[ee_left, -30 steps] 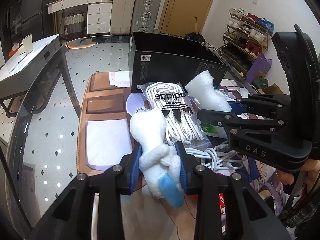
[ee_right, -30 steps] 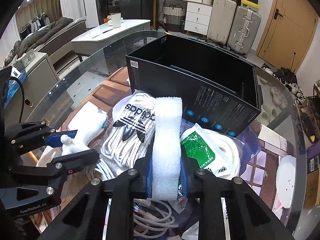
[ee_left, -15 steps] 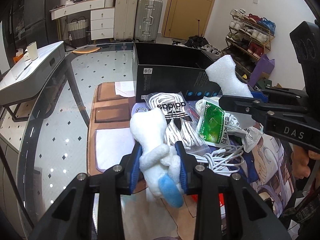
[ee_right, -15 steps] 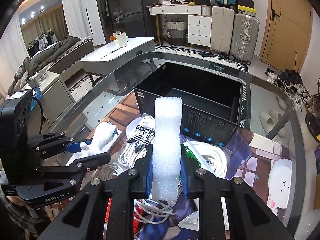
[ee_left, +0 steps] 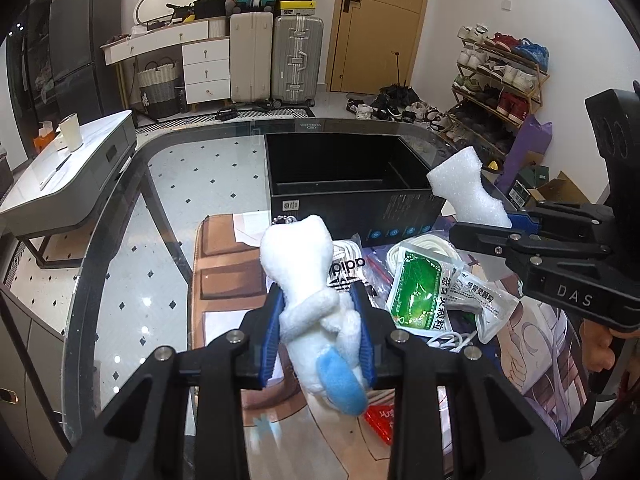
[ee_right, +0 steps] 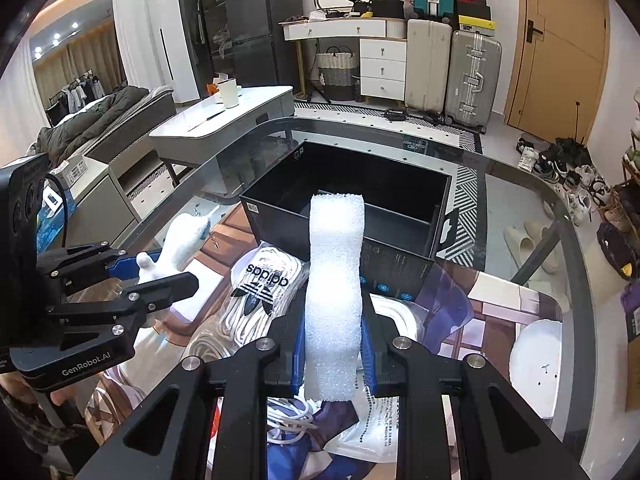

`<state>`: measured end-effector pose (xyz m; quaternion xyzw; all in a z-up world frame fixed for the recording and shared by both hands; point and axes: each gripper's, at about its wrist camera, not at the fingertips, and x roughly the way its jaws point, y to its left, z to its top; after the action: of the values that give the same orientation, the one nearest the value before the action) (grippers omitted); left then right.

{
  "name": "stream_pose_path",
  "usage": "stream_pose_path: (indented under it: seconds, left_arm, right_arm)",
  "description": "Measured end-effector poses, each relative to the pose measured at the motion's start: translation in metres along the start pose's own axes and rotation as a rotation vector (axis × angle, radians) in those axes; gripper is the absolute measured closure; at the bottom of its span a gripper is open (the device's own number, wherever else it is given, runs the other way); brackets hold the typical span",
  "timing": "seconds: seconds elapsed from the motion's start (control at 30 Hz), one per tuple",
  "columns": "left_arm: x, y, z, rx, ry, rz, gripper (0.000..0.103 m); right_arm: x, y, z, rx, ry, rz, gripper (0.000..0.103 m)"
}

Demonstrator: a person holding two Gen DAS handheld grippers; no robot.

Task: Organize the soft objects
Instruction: 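Lift the plush toy and foam strip and carry both over the black box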

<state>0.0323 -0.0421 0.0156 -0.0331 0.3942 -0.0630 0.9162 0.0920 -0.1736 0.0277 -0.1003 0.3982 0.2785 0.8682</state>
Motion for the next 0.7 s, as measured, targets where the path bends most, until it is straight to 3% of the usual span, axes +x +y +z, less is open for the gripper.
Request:
stream_pose_path:
  seconds: [0.7]
  left_arm:
    - [-0.008,-0.003,0.057,0.056,-0.094,0.068,0.072]
  right_arm:
    - [-0.024,-0.017,0.051,-0.013,-0.073,-0.013,0.08]
